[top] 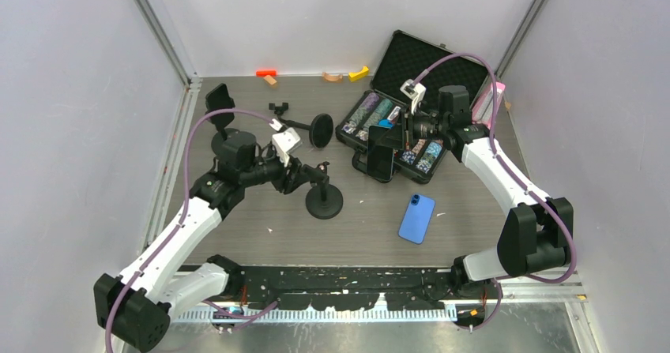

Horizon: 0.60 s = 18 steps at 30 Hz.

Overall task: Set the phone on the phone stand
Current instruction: Install the phone on the phone stand.

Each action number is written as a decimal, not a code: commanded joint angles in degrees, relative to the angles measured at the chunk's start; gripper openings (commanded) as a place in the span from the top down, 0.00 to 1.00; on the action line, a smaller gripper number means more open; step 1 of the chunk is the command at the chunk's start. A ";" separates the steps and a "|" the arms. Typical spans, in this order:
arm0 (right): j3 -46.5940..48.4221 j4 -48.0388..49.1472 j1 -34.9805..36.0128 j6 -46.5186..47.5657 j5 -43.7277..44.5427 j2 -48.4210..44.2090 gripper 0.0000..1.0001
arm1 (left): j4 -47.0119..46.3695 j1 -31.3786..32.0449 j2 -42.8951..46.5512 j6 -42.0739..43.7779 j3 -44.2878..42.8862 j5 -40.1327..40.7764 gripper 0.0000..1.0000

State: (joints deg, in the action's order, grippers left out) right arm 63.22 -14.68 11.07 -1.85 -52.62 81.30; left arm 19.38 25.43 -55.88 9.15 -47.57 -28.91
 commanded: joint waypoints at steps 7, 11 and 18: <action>1.75 3.07 -0.08 -0.55 -1.70 -0.88 1.00 | 0.29 0.06 1.39 -1.46 -3.51 -0.09 0.56; 1.73 2.99 -0.08 -0.57 -1.70 -0.72 1.00 | 0.40 0.06 1.44 -1.21 -2.94 1.01 0.61; 1.73 3.02 -0.08 -0.45 -1.78 -0.63 1.00 | -0.01 0.06 1.36 -1.85 -1.88 1.19 0.63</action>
State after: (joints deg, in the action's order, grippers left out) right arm 63.22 -14.70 11.07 -1.83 -52.62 81.30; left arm 20.01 25.43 -55.48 7.90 -48.95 -28.23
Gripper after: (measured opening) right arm 0.197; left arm 0.379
